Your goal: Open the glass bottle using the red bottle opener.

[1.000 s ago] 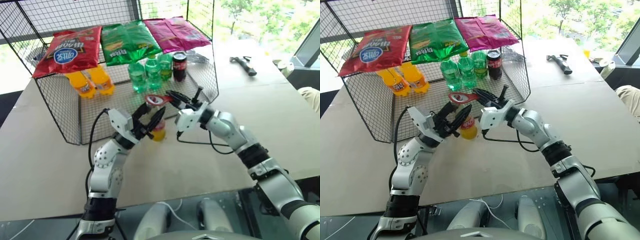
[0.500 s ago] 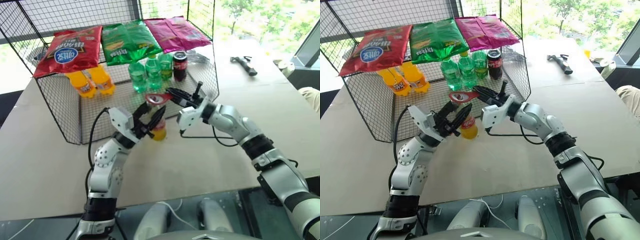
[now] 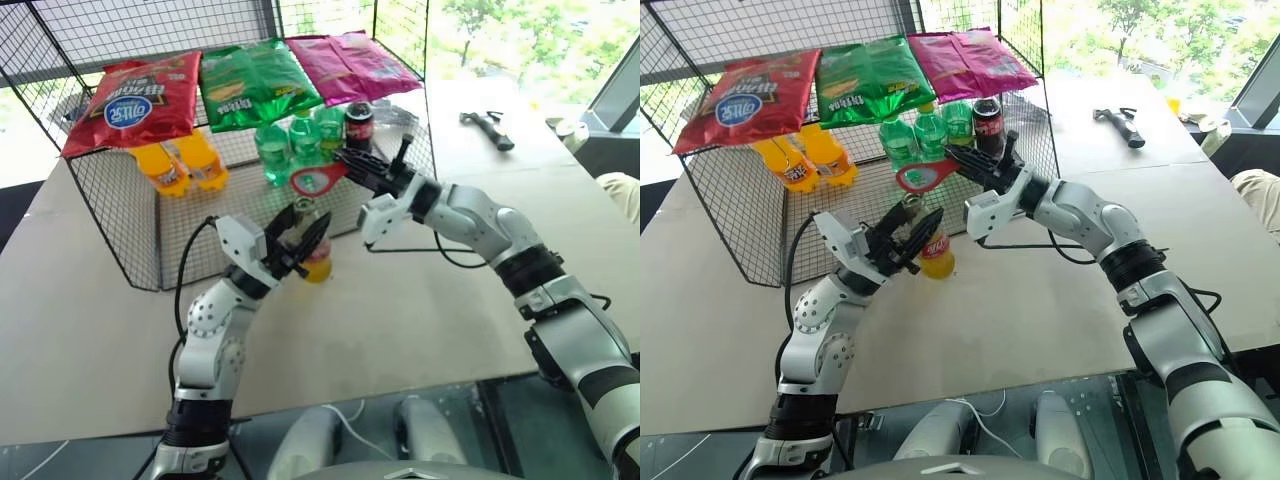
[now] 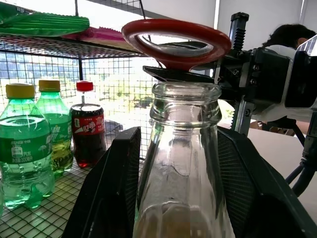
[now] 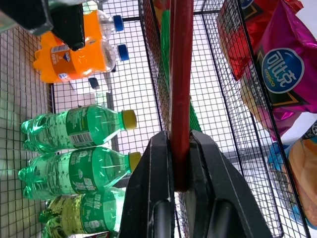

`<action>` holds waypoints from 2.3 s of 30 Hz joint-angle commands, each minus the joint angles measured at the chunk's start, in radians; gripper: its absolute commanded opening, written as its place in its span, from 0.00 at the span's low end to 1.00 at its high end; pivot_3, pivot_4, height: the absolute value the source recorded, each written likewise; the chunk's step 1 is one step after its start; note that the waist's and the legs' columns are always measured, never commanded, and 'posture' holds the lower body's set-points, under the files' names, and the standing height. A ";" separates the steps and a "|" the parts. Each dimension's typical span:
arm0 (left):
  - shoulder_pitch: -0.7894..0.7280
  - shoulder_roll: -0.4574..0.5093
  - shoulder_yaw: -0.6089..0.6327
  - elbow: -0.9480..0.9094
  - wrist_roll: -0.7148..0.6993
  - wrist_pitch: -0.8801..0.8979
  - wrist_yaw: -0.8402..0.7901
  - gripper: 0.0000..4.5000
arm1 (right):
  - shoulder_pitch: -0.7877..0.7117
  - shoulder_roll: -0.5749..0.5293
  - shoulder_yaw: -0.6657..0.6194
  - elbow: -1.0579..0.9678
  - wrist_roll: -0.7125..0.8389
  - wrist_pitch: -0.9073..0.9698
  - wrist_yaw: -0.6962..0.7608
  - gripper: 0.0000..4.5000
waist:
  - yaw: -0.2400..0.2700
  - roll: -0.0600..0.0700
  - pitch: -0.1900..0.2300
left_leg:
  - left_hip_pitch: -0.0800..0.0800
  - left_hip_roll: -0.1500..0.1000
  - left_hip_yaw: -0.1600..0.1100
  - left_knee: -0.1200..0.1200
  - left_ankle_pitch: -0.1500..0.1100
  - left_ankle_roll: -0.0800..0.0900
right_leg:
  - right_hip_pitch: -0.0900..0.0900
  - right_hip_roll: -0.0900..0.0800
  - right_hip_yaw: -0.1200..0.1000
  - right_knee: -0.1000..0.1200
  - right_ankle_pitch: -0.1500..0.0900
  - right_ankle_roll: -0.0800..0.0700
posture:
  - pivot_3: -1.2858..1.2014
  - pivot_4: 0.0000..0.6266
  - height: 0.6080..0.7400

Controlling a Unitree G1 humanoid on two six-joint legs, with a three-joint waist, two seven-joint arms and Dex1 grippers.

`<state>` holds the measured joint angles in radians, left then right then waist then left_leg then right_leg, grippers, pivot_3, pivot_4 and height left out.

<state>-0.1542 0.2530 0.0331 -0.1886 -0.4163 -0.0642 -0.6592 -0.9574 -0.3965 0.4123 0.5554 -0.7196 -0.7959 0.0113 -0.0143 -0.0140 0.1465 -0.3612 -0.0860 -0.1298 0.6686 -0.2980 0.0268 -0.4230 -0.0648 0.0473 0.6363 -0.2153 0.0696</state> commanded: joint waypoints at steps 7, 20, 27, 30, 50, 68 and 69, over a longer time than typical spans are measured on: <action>0.016 0.006 -0.015 0.007 -0.001 0.034 -0.003 0.45 | -0.021 0.004 -0.039 -0.021 0.048 0.011 -0.029 0.00 | 0.000 0.000 0.000 | 0.000 0.000 0.000 0.000 0.000 0.000 | 0.000 0.000 0.000 0.000 0.000 0.000 | 0.52 0.24 1.00; 0.018 0.017 -0.010 -0.001 0.007 0.035 0.006 0.61 | 0.043 0.035 -0.073 -0.040 0.170 0.073 0.023 0.00 | -0.001 0.000 0.000 | 0.000 0.000 0.000 0.000 0.000 0.000 | 0.000 0.000 0.000 0.000 0.000 0.000 | 0.52 0.24 1.00; 0.015 0.020 -0.006 -0.018 -0.001 0.064 0.015 0.99 | 0.065 0.031 -0.075 -0.056 0.180 0.082 0.030 0.00 | -0.003 0.000 0.001 | -0.002 0.001 0.000 -0.001 0.000 0.000 | -0.001 0.001 0.000 -0.002 0.000 0.000 | 0.52 0.24 1.00; 0.014 0.024 -0.002 -0.032 -0.007 0.079 0.012 0.99 | 0.078 0.036 -0.079 -0.057 0.208 0.097 0.051 0.00 | -0.003 0.000 0.001 | -0.002 0.001 0.000 -0.001 0.000 0.000 | -0.001 0.001 0.000 -0.002 0.000 0.000 | 0.52 0.24 1.00; 0.300 0.190 0.093 -0.215 -0.097 0.173 -0.063 0.99 | 0.568 0.038 -0.324 -0.792 1.329 1.786 0.628 0.00 | 0.002 0.005 0.004 | -0.003 0.002 -0.003 -0.003 -0.001 0.001 | 0.000 -0.004 -0.002 -0.006 0.000 0.000 | 0.52 0.24 1.00; 0.666 0.218 0.262 -0.276 0.006 0.162 0.040 1.00 | 0.866 -0.234 -0.424 -0.765 1.104 1.103 0.859 0.99 | 0.011 0.004 0.004 | -0.004 0.002 -0.002 -0.003 -0.002 0.003 | 0.002 -0.005 -0.004 -0.010 0.000 0.001 | 0.52 0.24 1.00; 0.684 0.218 0.270 -0.273 0.018 0.149 0.039 1.00 | 0.898 -0.247 -0.440 -0.760 1.104 1.047 0.895 0.99 | 0.011 0.004 0.004 | -0.004 0.002 -0.002 -0.004 -0.002 0.003 | 0.002 -0.005 -0.004 -0.010 0.000 0.001 | 0.52 0.24 1.00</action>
<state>0.5102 0.4640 0.2692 -0.4315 -0.4136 0.1181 -0.6241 -0.0770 -0.6211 0.0257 -0.1906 0.3816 0.3660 0.8433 -0.0037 -0.0097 0.1508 -0.3646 -0.0838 -0.1321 0.6651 -0.3006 0.0302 -0.4205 -0.0702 0.0429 0.6261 -0.2153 0.0703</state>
